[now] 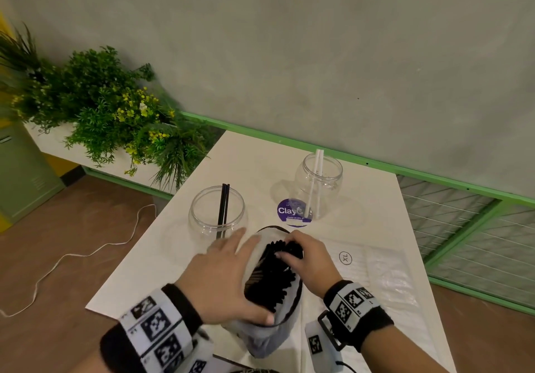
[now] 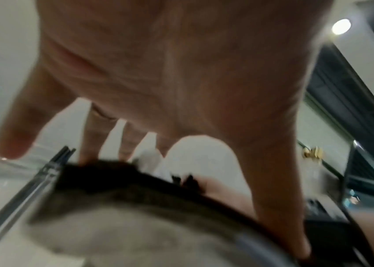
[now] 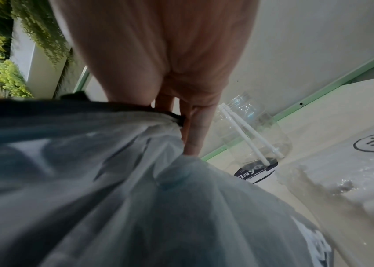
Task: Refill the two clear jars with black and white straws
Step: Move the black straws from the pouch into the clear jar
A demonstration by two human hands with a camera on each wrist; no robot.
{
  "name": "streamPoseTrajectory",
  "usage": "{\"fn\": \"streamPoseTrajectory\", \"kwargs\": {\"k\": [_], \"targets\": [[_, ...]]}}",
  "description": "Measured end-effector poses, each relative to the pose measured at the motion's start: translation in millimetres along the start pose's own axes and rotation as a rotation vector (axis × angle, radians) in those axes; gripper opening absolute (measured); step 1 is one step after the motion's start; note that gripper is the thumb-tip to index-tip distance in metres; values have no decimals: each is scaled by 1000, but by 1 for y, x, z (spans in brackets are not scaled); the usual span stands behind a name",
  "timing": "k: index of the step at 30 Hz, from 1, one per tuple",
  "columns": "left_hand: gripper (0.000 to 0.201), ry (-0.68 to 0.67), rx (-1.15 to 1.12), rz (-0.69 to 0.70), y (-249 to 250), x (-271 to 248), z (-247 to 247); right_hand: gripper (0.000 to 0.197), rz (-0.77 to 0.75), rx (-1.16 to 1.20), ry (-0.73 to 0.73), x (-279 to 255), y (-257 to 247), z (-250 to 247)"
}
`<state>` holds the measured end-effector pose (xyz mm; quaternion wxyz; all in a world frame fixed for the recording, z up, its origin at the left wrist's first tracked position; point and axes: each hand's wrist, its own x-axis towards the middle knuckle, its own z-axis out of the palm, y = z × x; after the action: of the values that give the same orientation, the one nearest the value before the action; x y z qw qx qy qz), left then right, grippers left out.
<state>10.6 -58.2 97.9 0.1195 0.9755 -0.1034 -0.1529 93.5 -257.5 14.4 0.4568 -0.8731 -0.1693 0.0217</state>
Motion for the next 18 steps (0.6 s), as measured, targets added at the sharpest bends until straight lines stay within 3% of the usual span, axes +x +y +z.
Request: {"fn": "streamPoseTrajectory", "kwargs": {"k": [3,7,12,18], "targets": [[121,-53,-41,-20,4,1,23,18,9,9,13,1,-2,1],[90,98,-216,-46,-2,10,31,17,19,9,42,2,-3,-4],[51,168,-423,-65,-12,22,18,16,25,-40,59,4,-6,-14],[22,263,-704,-112,-31,36,7,19,15,-34,43,11,-16,-29]]}}
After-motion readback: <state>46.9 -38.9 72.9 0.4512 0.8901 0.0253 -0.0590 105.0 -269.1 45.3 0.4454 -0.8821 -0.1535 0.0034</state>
